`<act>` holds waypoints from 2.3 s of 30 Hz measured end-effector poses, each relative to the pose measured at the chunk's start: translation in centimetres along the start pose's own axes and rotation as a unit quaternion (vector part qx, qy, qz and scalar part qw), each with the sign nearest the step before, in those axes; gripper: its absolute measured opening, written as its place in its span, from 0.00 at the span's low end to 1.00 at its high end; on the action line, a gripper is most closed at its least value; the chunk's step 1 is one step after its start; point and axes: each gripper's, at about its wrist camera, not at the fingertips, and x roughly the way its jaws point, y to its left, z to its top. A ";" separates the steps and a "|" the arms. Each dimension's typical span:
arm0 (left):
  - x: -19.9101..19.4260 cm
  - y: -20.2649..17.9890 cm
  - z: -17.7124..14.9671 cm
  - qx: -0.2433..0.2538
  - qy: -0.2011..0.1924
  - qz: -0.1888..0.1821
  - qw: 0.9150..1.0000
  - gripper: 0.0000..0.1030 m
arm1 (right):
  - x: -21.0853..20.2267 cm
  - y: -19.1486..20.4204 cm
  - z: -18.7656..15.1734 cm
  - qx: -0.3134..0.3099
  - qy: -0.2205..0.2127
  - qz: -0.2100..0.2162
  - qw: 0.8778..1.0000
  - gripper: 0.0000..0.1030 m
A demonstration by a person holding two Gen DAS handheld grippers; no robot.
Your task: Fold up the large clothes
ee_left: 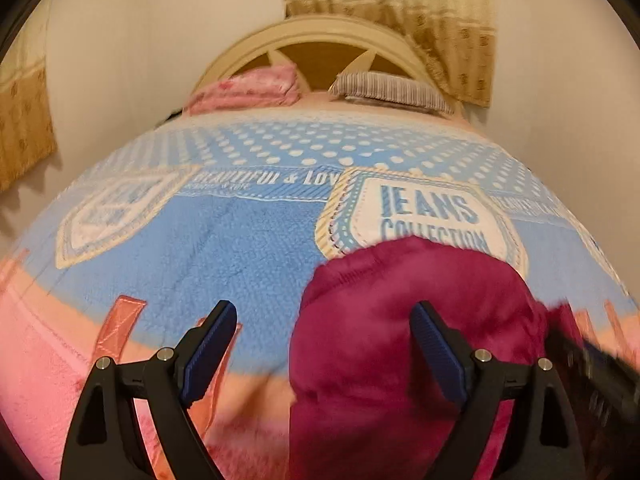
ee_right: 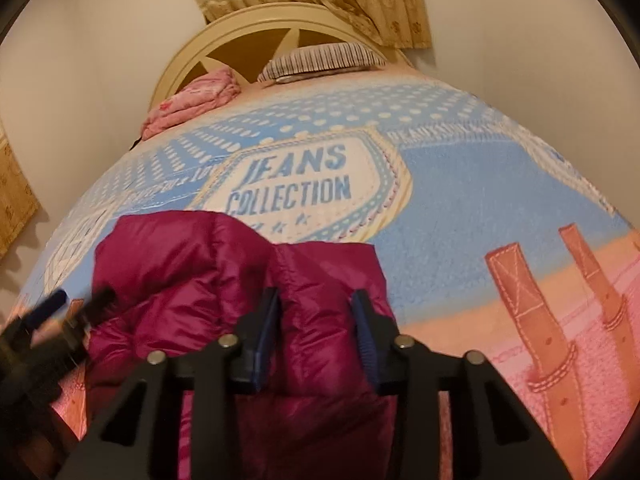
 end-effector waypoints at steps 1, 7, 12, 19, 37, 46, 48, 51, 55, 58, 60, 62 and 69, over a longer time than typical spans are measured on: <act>1.4 -0.2 0.3 0.002 0.023 0.003 1.000 0.87 | 0.3 -0.2 0.0 0.000 0.001 -0.005 1.000 0.38; 4.0 -0.9 -1.1 -0.005 0.052 0.007 0.999 0.87 | 2.0 -2.0 -0.5 0.023 0.025 -0.011 0.999 0.38; 4.7 -0.2 -1.9 -0.024 0.060 -0.006 0.998 0.89 | 2.8 -2.2 -1.0 0.019 0.034 -0.008 0.999 0.38; 5.3 -0.6 -2.3 -0.027 0.063 -0.003 0.998 0.91 | 3.6 -2.8 -1.5 0.028 0.042 -0.001 0.999 0.38; 6.1 -0.7 -2.7 -0.028 0.072 -0.003 0.997 0.92 | 4.4 -2.9 -1.7 0.029 0.054 -0.003 0.998 0.39; 6.0 -0.7 -2.7 -0.027 0.071 -0.001 0.997 0.93 | 4.5 -2.9 -1.9 0.029 0.054 -0.002 0.998 0.39; 6.0 -0.7 -2.7 -0.027 0.070 0.000 0.997 0.93 | 4.5 -2.9 -1.9 0.029 0.054 -0.003 0.998 0.39; 6.0 -0.7 -2.7 -0.027 0.070 0.001 0.997 0.93 | 4.5 -2.9 -1.9 0.029 0.054 -0.003 0.998 0.39; 6.0 -0.7 -2.6 -0.025 0.074 0.002 0.997 0.93 | 4.6 -3.0 -1.9 0.031 0.054 -0.001 0.998 0.39; 4.7 -0.3 -2.3 -0.023 0.081 -0.009 0.996 0.93 | 4.6 -2.8 -1.7 0.022 0.061 -0.001 0.998 0.42; 2.6 -0.1 -2.6 -0.004 0.075 -0.020 0.997 0.93 | 4.2 -3.1 -1.5 0.018 0.067 0.000 0.998 0.51; 0.6 0.0 -3.4 0.015 0.070 -0.023 0.997 0.93 | 3.1 -3.9 -1.7 0.031 0.066 -0.001 0.997 0.67; -4.5 0.3 -8.1 0.013 0.077 -0.084 0.993 0.93 | -2.4 -4.3 -4.2 0.022 0.042 0.029 0.998 0.72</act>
